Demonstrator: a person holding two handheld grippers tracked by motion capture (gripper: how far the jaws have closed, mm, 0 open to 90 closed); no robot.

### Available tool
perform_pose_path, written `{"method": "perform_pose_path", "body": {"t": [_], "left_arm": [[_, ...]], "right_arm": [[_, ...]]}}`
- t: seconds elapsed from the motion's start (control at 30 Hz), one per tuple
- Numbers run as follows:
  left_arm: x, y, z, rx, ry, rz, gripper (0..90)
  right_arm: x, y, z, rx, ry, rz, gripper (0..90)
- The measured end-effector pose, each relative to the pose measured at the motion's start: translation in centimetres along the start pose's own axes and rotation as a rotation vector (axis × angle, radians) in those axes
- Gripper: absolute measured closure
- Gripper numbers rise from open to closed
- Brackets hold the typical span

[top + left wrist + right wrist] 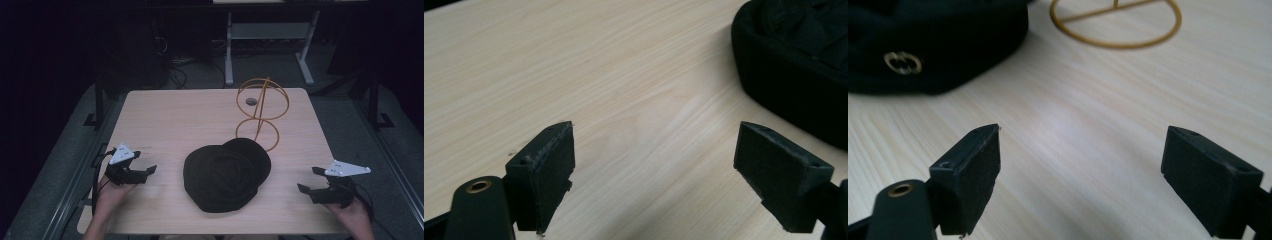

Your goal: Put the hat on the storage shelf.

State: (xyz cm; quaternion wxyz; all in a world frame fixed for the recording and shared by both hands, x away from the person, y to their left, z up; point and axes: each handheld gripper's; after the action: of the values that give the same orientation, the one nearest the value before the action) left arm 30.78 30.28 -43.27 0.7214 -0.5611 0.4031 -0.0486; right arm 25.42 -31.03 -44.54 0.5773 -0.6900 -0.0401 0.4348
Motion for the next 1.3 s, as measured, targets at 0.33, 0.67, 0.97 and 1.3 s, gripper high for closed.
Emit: {"method": "perform_pose_path", "body": {"t": [0.33, 0.67, 0.97, 1.3], "left_arm": [[-0.4, 0.7, 0.5, -0.055, 0.043, -0.058, 16.3], [-0.1, 1.0, 0.3, -0.022, 0.033, -0.023, 16.4], [-0.2, 1.2, 0.8, -0.065, 0.014, -0.041, 16.7], [0.0, 0.9, 0.6, -0.041, 0.027, -0.049, 16.7]], "right_arm": [[0.5, -1.7, 1.4, -0.028, -0.043, -0.009, 14.9], [1.6, -4.2, 4.0, -0.114, -0.109, 0.012, 15.0], [3.0, -7.1, 6.3, -0.190, -0.195, 0.038, 15.0], [4.7, -9.8, 10.0, -0.310, -0.284, 0.061, 23.9]]}}
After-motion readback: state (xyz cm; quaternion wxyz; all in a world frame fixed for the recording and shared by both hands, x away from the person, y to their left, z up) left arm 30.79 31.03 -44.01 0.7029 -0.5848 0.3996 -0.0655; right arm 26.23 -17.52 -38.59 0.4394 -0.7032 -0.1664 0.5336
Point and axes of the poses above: each handheld gripper's, and its own axes: x roughly forward along the jaws, y roughly out of its underside, z roughly to its left, and after that the axes turned 4 degrees about -z, right-handed
